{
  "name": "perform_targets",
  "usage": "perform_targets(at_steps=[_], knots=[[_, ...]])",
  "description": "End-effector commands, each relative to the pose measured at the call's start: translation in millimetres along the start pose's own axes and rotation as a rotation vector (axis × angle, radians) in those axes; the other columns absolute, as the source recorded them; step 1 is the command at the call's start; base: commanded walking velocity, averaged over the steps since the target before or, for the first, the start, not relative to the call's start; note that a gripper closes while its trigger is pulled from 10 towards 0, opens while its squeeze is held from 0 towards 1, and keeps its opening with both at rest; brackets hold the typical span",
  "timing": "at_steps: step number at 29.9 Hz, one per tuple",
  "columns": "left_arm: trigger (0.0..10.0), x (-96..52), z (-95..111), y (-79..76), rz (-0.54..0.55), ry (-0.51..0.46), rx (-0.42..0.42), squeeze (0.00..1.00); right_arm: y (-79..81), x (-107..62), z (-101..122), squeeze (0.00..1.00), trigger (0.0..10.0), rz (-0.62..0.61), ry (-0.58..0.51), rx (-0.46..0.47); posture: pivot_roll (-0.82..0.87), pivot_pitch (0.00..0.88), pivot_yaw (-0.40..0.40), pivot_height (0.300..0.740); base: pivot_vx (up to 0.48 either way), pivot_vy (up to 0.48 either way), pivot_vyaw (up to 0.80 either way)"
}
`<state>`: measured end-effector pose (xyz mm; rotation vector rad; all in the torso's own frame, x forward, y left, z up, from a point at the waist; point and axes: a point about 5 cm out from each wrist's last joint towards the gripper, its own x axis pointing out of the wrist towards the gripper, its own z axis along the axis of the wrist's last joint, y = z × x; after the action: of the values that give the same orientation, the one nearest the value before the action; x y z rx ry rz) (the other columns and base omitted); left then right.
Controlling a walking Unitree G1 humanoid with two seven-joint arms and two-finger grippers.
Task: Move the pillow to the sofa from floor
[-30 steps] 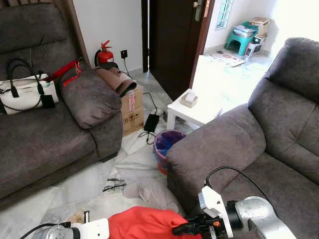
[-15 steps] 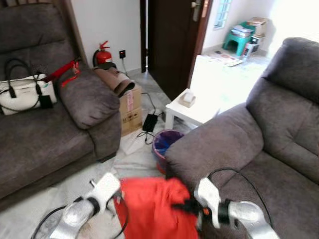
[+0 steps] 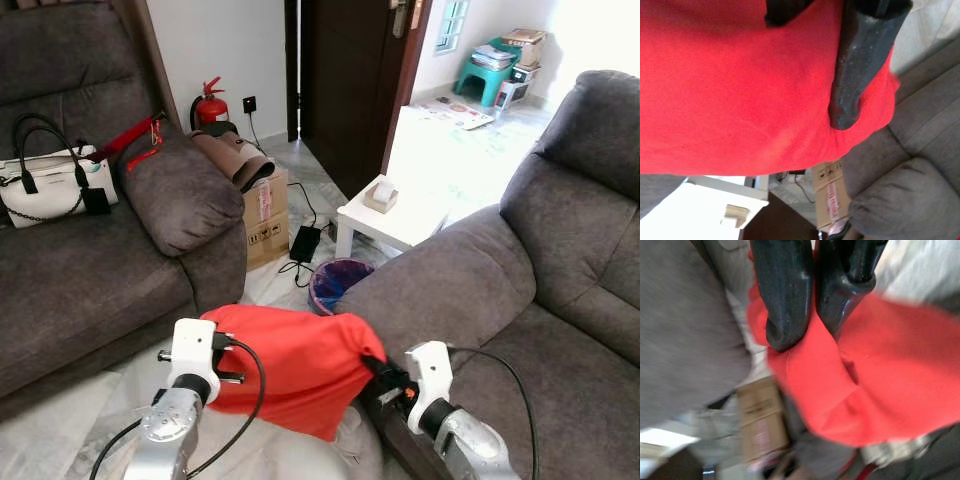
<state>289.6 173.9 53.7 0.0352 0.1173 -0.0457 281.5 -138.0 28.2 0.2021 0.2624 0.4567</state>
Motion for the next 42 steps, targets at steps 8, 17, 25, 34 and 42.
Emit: perform_targets(at_steps=[8, 17, 25, 34, 42], knots=[[10.0, 2.5, 20.5, -2.7, -0.003, -0.076, 0.024, 0.00, -4.5, 1.4, 6.4, 0.00, 10.0, -0.046, -0.051, 0.008, 0.09, 0.072, -0.007, 0.740, 0.000, 0.000, -0.79], [10.0, 1.5, 25.1, -8.6, -0.042, -0.095, 0.029, 0.00, -4.6, 1.5, 6.6, 0.00, 10.0, -0.063, -0.062, 0.012, 0.09, 0.049, -0.007, 0.740, 0.000, 0.000, -0.80], [10.0, 1.2, 23.4, -10.3, -0.055, -0.088, 0.103, 0.00, -8.8, -0.1, 6.3, 0.00, 10.0, -0.093, -0.065, 0.011, 0.09, 0.043, -0.008, 0.740, 0.000, -0.247, -0.80], [10.0, 0.6, 26.7, -9.4, -0.059, -0.100, 0.079, 0.00, -15.9, -1.5, 7.5, 0.00, 10.0, -0.144, -0.071, 0.009, 0.10, 0.059, -0.012, 0.740, 0.000, -0.053, -0.80], [10.0, 0.0, 30.0, -12.5, -0.083, -0.117, 0.111, 0.00, -17.1, -2.0, 6.4, 0.00, 10.0, -0.152, -0.069, 0.012, 0.10, 0.069, -0.012, 0.740, 0.000, 0.000, -0.80]])
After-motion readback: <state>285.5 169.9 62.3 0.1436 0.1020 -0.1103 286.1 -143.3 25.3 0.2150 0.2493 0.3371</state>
